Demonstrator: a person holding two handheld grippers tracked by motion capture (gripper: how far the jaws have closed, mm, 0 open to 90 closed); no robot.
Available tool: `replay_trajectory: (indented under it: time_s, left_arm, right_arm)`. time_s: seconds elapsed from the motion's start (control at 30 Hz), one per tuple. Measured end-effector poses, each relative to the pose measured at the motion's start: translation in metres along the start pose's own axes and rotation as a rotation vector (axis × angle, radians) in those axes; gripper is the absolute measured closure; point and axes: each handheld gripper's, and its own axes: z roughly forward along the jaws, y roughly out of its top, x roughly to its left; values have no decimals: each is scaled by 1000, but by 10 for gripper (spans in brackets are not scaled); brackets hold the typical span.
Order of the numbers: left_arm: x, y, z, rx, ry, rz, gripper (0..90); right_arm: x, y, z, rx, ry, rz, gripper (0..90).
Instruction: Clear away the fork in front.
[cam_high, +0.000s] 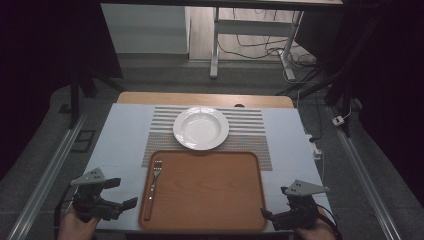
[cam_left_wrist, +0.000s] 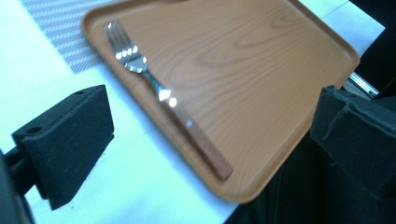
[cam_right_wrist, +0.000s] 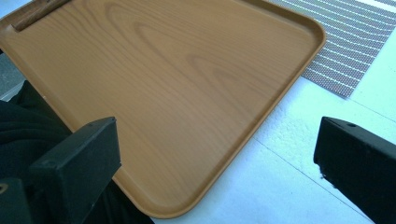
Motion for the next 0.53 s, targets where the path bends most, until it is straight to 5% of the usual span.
replay_trajectory:
  time_s: [0.27,0.53]
  left_arm:
    - [5,-24,-7,32,30,-52,0]
    - [2,-25,-7,48,81,-51,0]
  right_arm:
    - [0,0,0,0,-4,3,5]
    - [0,0,0,4,-3,1,5]
